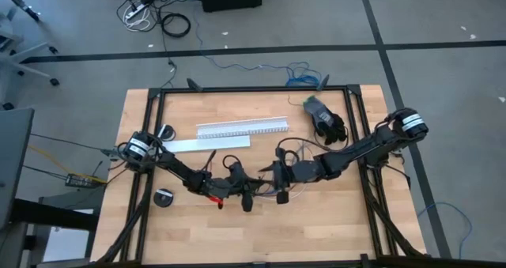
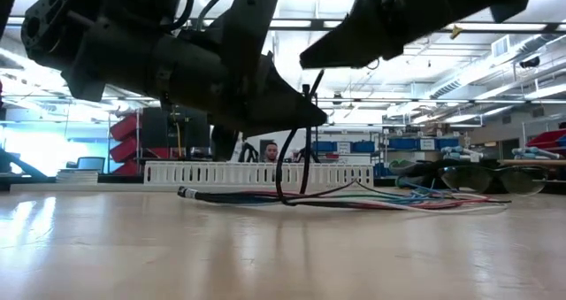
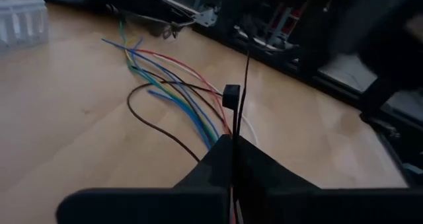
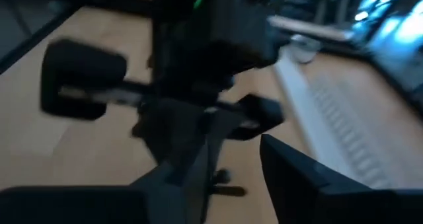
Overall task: Ziptie cables
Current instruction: Wrap the colored wires together using a zip tie
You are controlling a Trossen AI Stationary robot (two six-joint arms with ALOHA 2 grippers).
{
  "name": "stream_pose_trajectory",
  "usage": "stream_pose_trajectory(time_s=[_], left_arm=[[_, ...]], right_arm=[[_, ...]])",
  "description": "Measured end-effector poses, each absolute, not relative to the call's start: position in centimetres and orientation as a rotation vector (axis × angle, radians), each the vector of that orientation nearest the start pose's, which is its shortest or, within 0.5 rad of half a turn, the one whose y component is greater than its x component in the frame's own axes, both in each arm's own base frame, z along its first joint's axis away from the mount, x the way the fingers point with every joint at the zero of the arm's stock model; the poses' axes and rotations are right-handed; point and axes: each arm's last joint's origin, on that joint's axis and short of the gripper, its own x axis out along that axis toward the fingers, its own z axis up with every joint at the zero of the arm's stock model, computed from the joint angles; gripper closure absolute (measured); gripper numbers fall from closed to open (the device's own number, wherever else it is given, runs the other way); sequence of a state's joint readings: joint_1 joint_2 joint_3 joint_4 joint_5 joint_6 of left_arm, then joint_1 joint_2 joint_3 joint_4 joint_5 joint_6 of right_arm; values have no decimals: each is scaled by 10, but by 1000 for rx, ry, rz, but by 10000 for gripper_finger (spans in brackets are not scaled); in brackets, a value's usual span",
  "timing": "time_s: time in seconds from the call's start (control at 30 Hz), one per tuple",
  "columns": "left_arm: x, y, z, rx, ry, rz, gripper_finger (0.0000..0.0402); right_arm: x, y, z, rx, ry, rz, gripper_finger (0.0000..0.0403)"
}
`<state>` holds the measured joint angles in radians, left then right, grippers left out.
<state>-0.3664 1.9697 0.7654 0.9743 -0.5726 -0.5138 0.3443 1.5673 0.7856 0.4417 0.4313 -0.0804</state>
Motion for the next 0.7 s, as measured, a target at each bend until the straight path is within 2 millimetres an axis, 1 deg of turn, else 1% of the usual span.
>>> stream_pose_trajectory(time_s=[0.1, 0.2, 0.3, 0.5, 0.6, 0.7], left_arm=[[338, -112, 119, -373, 137, 293, 401], [338, -110, 120, -331, 124, 321, 401], [338, -108, 121, -295, 111, 344, 402], [341, -101, 122, -267, 108, 372, 401], [341, -100, 123, -248, 97, 370, 401], [341, -100, 127, -234, 70, 363, 401]], right_arm=[[302, 102, 212, -237, 320, -137, 255], [296, 104, 210, -275, 365, -208, 256], [293, 106, 208, -272, 379, -268, 260], [288, 107, 201, -180, 433, -314, 267], [286, 106, 197, -189, 476, -320, 268], [286, 106, 197, -196, 478, -312, 268]])
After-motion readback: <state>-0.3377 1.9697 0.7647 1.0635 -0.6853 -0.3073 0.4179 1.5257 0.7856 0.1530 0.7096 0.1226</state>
